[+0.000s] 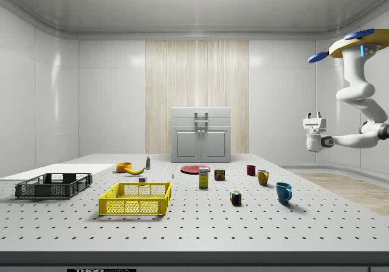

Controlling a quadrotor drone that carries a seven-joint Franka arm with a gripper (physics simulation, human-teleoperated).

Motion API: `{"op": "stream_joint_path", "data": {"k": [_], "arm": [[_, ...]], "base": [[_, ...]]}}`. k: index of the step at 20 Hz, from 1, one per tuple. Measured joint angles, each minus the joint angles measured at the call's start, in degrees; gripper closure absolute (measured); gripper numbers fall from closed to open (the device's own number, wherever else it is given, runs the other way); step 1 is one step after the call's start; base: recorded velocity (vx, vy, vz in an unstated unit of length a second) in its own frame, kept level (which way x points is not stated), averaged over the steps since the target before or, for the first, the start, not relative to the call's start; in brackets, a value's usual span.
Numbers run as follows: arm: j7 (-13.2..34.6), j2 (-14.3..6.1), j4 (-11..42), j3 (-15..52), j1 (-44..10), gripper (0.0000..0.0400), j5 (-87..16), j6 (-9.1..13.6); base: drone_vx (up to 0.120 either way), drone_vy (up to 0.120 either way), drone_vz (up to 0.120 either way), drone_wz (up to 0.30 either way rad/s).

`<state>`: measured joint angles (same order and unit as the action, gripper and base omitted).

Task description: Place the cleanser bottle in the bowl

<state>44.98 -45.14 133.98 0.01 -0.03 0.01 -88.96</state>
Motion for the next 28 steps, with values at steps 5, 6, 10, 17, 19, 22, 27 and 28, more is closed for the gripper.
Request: {"op": "stream_joint_path", "data": {"k": [5,6,10,17,19,22,27,28], "arm": [[-0.08,1.06,-6.09,0.07,-0.13,0.0,0.05,4.8],[-0.09,1.45,-7.33,0.08,-0.16,0.0,0.06,5.61],[-0.12,3.06,-11.83,0.13,-0.23,0.0,0.09,8.32],[-0.15,4.62,-15.95,0.18,-0.32,0.0,0.12,10.57],[-0.16,4.78,-16.41,0.19,-0.34,0.0,0.13,10.78],[-0.17,4.88,-16.78,0.21,-0.36,0.0,0.13,10.92],[-0.19,4.86,-16.94,0.23,-0.4,0.0,0.14,10.88],[-0.19,4.84,-16.94,0.24,-0.41,0.0,0.14,10.85]], "base": [[0.008,-0.04,0.0,0.0],[0.12,-0.12,0.0,0.0],[0.12,-0.12,0.0,0.0],[0.12,-0.12,0.0,0.0],[0.12,-0.12,0.0,0.0],[0.12,-0.12,0.0,0.0],[0.12,-0.12,0.0,0.0],[0.12,-0.12,0.0,0.0]]}}
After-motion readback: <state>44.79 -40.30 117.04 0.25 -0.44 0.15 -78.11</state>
